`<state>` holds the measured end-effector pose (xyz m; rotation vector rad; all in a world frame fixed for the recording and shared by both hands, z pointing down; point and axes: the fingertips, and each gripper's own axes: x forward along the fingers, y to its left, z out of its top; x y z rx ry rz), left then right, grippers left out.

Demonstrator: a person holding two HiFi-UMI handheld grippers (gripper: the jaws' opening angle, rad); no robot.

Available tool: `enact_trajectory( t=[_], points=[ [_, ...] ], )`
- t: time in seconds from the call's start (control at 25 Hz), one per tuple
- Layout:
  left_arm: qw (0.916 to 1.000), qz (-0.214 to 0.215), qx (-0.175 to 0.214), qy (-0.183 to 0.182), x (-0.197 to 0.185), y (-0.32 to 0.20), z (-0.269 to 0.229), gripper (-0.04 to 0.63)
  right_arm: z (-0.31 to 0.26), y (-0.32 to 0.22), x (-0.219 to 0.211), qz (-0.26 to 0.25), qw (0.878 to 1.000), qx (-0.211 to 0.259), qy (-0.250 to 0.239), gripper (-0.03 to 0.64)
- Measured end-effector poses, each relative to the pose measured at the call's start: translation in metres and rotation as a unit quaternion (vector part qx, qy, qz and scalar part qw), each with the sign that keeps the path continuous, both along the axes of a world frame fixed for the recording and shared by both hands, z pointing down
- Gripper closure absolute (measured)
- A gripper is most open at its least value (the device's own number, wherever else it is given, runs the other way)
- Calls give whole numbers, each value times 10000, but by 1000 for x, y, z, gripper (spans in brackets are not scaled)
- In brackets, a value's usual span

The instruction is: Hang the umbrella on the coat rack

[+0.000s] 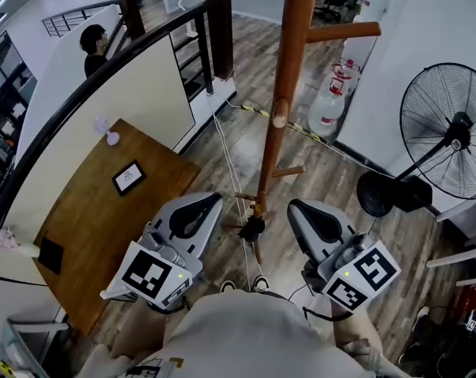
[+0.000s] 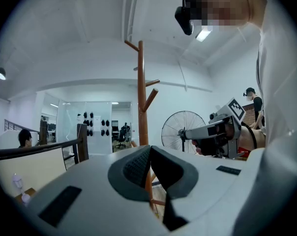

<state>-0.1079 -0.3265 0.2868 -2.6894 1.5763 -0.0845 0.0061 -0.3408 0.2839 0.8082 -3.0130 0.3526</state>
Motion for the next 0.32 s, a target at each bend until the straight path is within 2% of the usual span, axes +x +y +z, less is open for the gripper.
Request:
enact_trajectory(
  t=[0.32],
  points=[
    [10000,-44,-49,-21,-1,0,6,589,5,-1,4,31,10000,-25,24,614]
  ],
)
